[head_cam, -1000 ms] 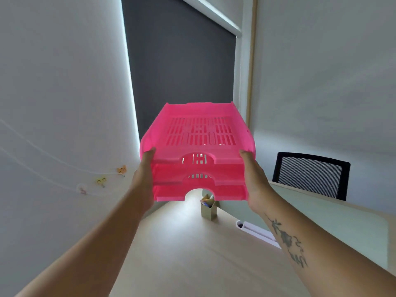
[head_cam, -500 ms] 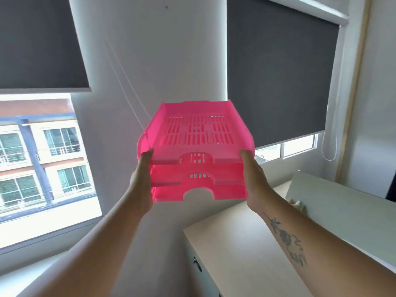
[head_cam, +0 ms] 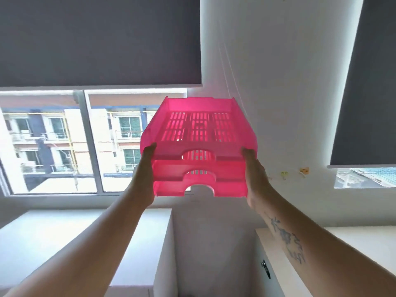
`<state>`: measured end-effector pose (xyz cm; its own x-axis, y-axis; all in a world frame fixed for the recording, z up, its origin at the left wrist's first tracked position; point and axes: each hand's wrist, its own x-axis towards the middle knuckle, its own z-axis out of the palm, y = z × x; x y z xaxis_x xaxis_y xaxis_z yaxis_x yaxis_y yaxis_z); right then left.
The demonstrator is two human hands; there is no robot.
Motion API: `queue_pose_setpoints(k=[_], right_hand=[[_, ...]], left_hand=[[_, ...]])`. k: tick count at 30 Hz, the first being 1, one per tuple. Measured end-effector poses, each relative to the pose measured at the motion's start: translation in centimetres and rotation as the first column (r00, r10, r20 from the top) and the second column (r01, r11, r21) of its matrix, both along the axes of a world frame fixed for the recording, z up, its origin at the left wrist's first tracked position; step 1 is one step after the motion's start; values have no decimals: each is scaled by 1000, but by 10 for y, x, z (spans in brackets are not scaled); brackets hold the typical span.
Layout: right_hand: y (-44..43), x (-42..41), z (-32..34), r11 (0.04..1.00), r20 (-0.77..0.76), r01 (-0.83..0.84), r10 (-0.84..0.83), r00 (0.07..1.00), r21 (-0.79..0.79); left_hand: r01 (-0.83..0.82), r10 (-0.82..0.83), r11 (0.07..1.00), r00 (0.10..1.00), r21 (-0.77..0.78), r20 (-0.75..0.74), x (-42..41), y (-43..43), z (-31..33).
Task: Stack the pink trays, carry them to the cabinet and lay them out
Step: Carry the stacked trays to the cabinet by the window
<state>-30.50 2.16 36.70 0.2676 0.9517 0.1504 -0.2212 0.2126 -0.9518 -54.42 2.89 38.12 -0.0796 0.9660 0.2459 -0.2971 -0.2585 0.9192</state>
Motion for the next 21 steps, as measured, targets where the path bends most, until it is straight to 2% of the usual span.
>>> queue_pose_setpoints(k=[6, 13, 18, 21], right_hand=[[17, -53, 5, 969, 40, -243, 241, 970, 46], [26, -119, 0, 869, 14, -489, 489, 872, 75], [21, -181, -12, 795, 5, -605, 605, 796, 45], [22, -221, -26, 788, -6, -615, 615, 788, 34]], left_hand=[[-232, 232, 972, 973, 41, 7, -51, -36, 2], [-456, 456, 890, 890, -5, -8, -105, -80, -2], [-585, 584, 810, 811, -40, -42, -157, -102, -13], [-608, 605, 792, 794, -63, -56, -194, -106, -25]])
